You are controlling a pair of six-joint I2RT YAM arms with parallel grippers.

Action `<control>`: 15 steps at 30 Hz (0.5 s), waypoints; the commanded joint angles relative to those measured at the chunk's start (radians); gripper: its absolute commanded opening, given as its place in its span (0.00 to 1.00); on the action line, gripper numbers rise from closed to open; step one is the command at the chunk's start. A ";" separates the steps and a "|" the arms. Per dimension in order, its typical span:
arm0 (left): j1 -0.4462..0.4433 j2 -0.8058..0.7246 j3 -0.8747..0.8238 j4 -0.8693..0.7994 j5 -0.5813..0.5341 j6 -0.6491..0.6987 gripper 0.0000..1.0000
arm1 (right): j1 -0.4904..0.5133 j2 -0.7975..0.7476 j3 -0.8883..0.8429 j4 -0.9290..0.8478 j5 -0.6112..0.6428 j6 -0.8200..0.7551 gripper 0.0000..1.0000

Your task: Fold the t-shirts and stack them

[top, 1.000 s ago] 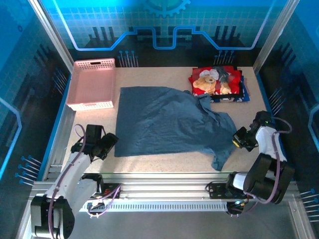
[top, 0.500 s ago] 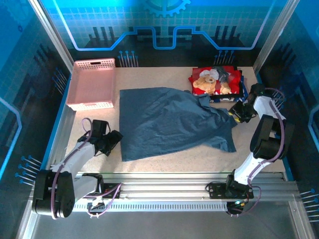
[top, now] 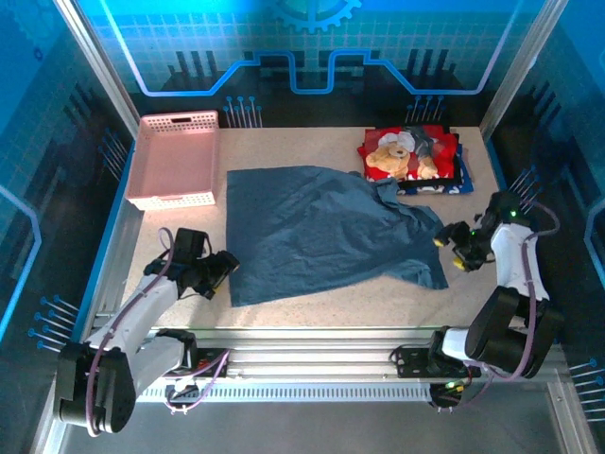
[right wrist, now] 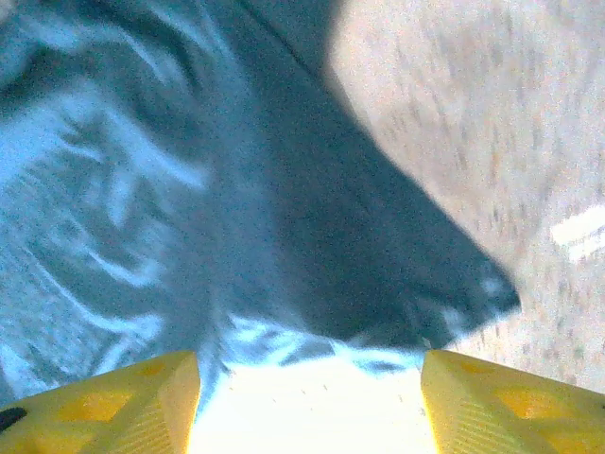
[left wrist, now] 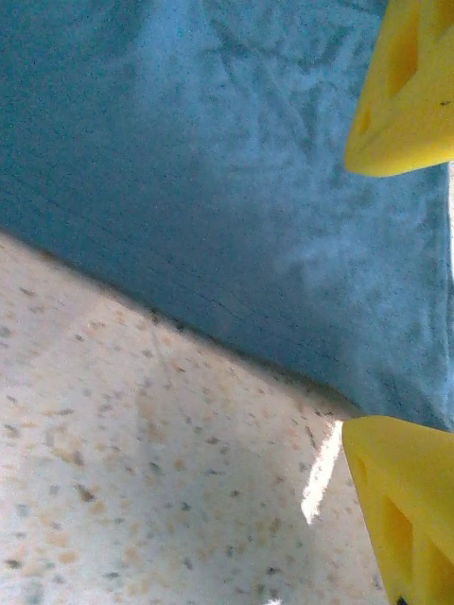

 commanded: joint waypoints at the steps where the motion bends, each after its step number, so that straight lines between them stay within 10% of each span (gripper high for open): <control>1: -0.029 0.053 0.016 -0.090 0.049 0.004 0.65 | -0.026 0.003 -0.078 -0.039 -0.026 0.042 0.64; 15: -0.199 0.286 -0.040 0.162 0.098 -0.131 0.38 | -0.163 0.049 -0.151 -0.034 -0.012 0.033 0.61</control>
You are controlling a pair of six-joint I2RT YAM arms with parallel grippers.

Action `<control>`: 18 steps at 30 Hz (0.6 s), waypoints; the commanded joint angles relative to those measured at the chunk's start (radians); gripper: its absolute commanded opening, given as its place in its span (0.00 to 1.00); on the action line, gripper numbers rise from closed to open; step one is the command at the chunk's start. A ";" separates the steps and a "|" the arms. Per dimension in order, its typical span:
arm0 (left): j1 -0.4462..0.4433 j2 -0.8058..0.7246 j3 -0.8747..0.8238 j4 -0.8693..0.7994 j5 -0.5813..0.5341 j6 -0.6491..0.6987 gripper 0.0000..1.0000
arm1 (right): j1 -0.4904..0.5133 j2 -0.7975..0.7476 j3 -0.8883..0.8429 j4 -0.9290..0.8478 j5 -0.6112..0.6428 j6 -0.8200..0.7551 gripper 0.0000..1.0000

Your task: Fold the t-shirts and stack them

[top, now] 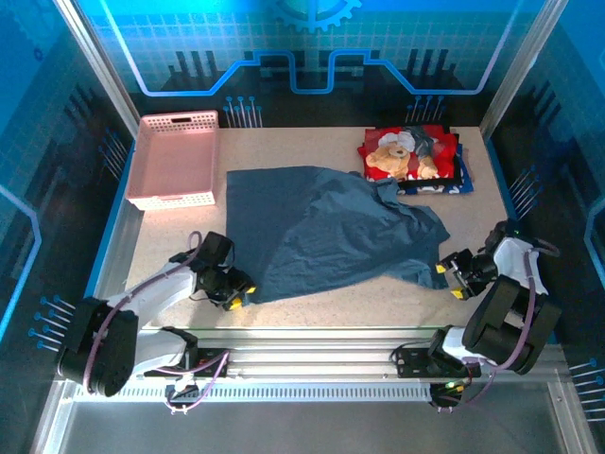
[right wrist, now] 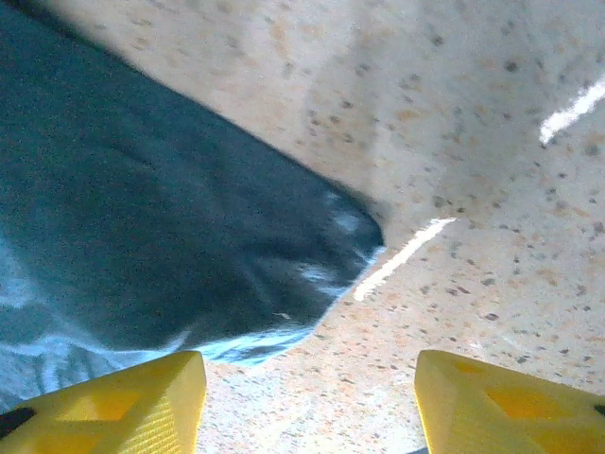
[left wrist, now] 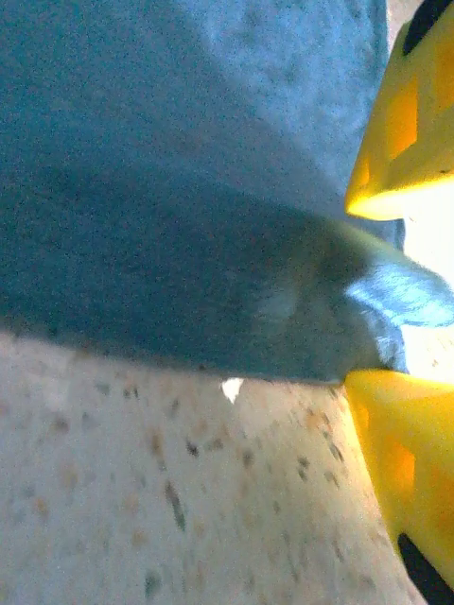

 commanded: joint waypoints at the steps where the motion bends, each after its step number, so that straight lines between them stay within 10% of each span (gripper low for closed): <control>1: -0.011 0.092 -0.036 0.151 0.006 -0.060 0.32 | -0.014 0.003 0.003 -0.027 -0.010 0.010 0.61; 8: -0.013 0.154 0.048 0.186 -0.029 -0.032 0.08 | -0.019 0.059 -0.043 0.054 -0.008 0.045 0.58; 18: -0.012 0.167 0.046 0.199 -0.018 -0.014 0.00 | -0.009 0.186 -0.042 0.237 -0.031 0.117 0.43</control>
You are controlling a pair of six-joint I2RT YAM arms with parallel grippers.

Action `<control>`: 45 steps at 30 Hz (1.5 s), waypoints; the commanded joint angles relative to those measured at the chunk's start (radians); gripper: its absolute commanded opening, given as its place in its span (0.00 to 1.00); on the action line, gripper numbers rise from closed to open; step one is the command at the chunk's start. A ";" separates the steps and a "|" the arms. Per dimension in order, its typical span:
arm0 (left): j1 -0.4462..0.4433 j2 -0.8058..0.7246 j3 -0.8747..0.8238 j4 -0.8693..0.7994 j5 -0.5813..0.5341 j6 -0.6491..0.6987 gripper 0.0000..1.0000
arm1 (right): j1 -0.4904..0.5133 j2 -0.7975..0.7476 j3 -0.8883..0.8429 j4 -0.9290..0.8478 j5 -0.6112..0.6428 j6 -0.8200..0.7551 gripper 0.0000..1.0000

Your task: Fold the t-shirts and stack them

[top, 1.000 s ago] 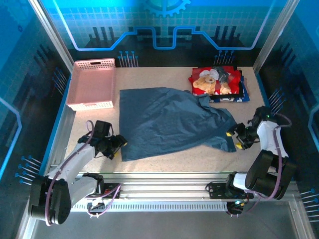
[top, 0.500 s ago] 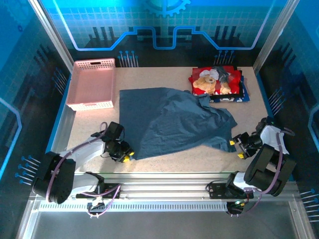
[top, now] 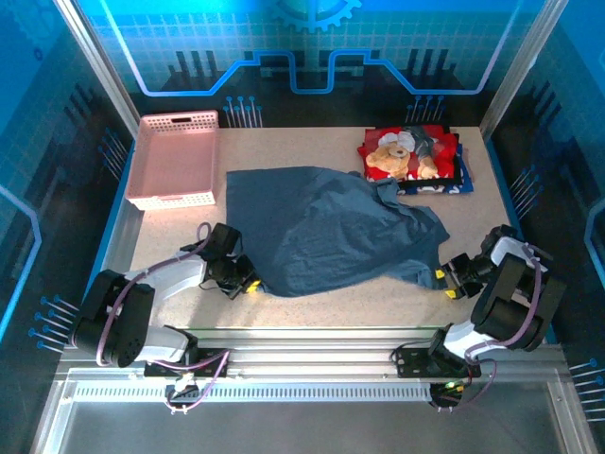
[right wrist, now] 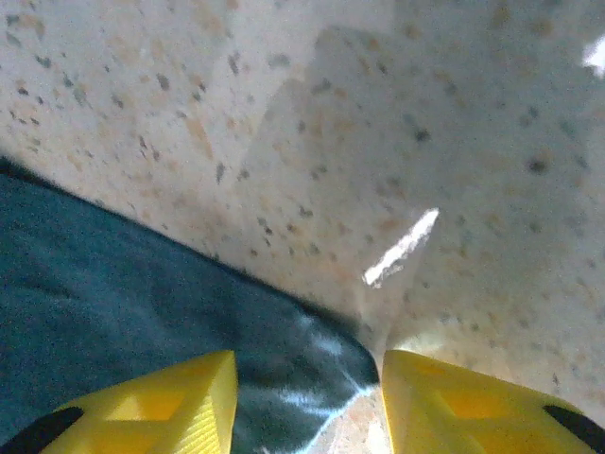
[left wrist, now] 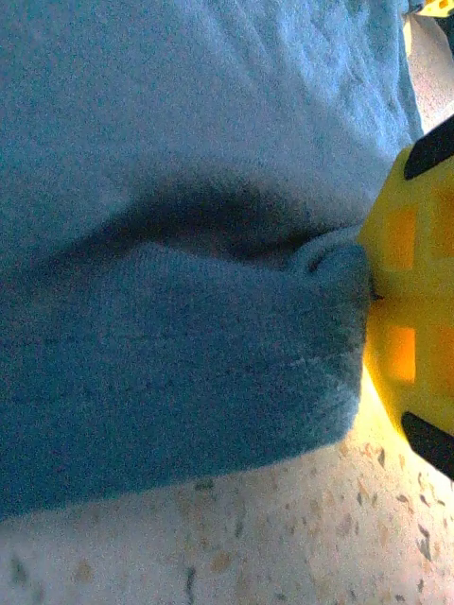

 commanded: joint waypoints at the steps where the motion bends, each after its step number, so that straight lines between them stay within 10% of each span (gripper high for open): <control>1: -0.005 0.024 -0.008 0.034 -0.050 0.026 0.00 | -0.001 0.047 0.010 0.072 -0.022 0.036 0.41; 13: 0.049 -0.063 0.074 -0.100 -0.080 0.098 0.00 | 0.015 0.052 0.146 -0.007 0.009 -0.002 0.00; 45: 0.195 -0.380 0.213 -0.394 -0.071 0.238 0.00 | 0.144 -0.391 0.237 -0.373 -0.136 0.026 0.00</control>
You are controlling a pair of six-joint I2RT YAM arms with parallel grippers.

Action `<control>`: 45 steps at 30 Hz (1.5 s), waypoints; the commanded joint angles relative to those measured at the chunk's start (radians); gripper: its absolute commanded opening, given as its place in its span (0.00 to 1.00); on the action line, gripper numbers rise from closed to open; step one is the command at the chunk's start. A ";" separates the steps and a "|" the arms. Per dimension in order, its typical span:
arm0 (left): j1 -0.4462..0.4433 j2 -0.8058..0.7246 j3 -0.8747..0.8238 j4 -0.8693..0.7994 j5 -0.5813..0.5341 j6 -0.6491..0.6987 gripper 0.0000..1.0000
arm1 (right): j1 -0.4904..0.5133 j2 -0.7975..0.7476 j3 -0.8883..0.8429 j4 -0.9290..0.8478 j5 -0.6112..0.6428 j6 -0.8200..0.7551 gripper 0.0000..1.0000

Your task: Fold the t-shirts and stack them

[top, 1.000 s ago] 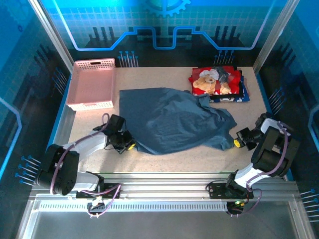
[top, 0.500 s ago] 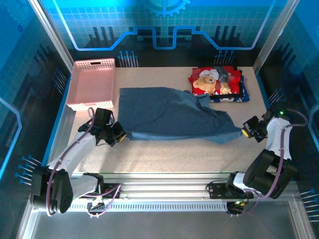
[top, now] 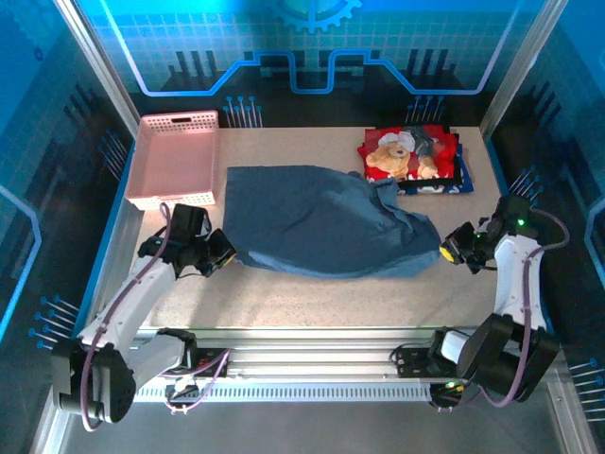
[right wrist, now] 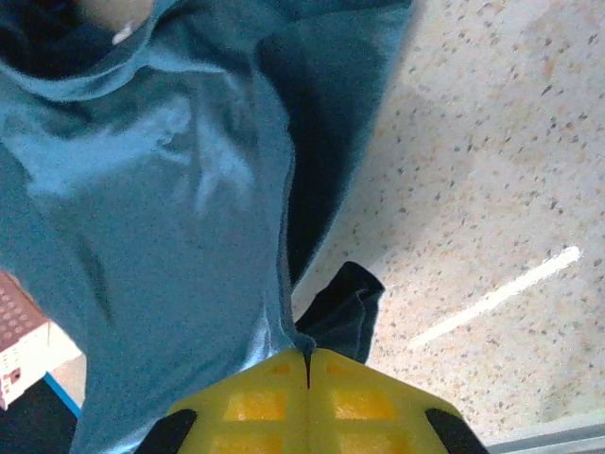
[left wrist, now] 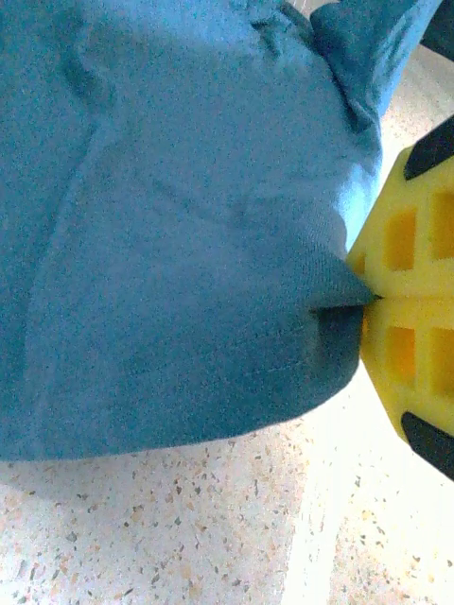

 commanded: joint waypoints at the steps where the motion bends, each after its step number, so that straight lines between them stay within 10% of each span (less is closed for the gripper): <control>1: 0.017 -0.060 0.020 -0.112 -0.012 0.026 0.00 | 0.018 -0.072 -0.010 -0.115 -0.014 0.025 0.00; 17: 0.138 -0.229 -0.018 -0.412 -0.163 0.027 0.00 | 0.043 -0.326 -0.109 -0.294 0.008 0.057 0.00; 27: 0.132 -0.252 -0.070 -0.348 -0.102 -0.016 0.00 | 0.264 -0.373 -0.242 -0.207 0.020 0.207 0.00; 35: 0.134 -0.288 -0.023 -0.414 -0.232 -0.030 0.00 | 0.263 -0.258 -0.100 -0.190 0.117 0.129 0.00; 45: 0.132 -0.051 0.381 -0.010 -0.084 0.045 0.00 | 0.231 0.053 0.379 0.125 -0.135 0.118 0.00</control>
